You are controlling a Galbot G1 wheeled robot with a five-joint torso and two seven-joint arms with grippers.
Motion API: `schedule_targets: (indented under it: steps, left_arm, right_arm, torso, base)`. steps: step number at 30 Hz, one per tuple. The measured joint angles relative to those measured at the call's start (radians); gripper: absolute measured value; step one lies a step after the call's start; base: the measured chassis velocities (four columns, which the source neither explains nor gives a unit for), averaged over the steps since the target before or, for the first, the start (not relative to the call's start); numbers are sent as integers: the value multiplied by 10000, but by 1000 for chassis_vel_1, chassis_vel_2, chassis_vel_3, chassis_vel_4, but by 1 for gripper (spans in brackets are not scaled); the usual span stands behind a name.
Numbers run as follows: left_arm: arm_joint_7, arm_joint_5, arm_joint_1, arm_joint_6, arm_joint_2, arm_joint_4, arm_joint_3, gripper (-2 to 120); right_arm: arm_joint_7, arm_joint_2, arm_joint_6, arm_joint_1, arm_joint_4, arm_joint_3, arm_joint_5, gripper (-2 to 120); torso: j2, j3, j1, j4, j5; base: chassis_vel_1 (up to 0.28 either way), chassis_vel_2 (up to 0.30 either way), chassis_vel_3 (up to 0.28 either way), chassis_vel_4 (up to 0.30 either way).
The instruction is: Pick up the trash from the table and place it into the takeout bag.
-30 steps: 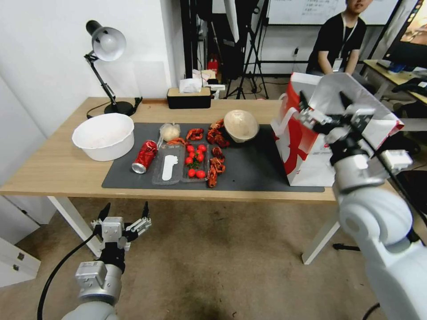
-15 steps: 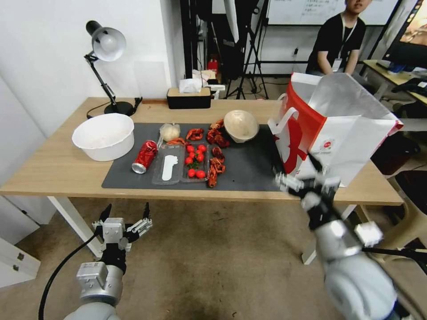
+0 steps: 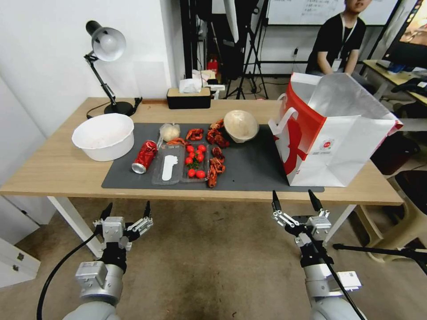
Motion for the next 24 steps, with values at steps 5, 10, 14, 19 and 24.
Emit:
schedule_targets:
  steps: [5, 10, 14, 19, 24]
  left_arm:
    - [9, -15, -64, 14, -6, 14, 2, 100]
    - [9, -58, -178, 47, -38, 60, 13, 100]
    - [14, -58, -157, 46, -34, 72, 18, 100]
    - [16, -78, -150, 35, -31, 150, -4, 100]
    - [15, -83, -163, 35, 5, 171, -6, 100]
  right_arm:
    - [111, 67, -113, -51, 32, -57, -91, 100]
    - [198, 244, -249, -122, 33, -194, -221, 100]
    - [198, 312, -346, -128, 33, -240, -229, 100]
    - [191, 347, -438, -143, -60, -348, -229, 100]
    - [178, 368, -519, -150, -103, -575, -204, 100]
  torso:
    - [0, 1, 0, 0, 1]
    - [0, 1, 1, -2, 1]
    - [0, 1, 2, -1, 2]
    - [1, 1, 2, 0, 1]
    - [1, 0, 1, -1, 1]
  base:
    - [0, 0, 0, 0]
    - [0, 0, 0, 0]
    - [0, 0, 0, 0]
    - [0, 0, 0, 0]
    - [0, 0, 0, 0]
